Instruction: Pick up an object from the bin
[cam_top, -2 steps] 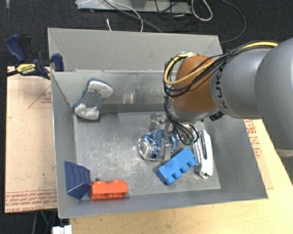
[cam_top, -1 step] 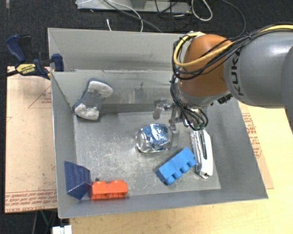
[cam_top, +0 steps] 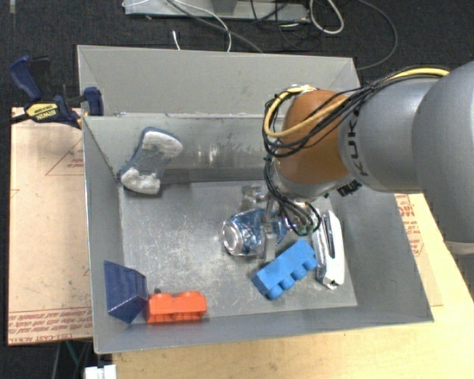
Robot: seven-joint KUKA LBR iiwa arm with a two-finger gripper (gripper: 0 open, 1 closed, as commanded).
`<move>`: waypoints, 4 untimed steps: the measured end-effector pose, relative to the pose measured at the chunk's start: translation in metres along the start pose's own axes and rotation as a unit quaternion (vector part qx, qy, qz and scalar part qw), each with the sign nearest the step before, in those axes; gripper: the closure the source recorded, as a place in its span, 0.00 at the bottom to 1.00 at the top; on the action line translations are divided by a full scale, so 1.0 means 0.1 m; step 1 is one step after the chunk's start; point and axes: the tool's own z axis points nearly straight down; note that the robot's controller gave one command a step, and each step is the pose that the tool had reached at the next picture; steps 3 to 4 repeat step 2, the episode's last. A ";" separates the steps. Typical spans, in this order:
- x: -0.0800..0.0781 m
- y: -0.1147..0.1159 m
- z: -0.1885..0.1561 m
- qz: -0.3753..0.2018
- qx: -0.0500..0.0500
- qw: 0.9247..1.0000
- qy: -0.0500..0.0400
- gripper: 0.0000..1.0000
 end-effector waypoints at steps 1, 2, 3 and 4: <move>-0.13 0.09 -0.01 -0.020 0.002 1.000 -0.016 0.00; -0.05 0.01 -0.03 -0.002 0.000 1.000 -0.007 1.00; -0.05 0.01 -0.03 -0.002 0.000 1.000 -0.007 1.00; -0.05 0.01 -0.03 -0.002 0.000 1.000 -0.007 1.00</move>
Offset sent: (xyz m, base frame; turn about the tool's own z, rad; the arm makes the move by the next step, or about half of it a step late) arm 0.0017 0.0007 0.0004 -0.0029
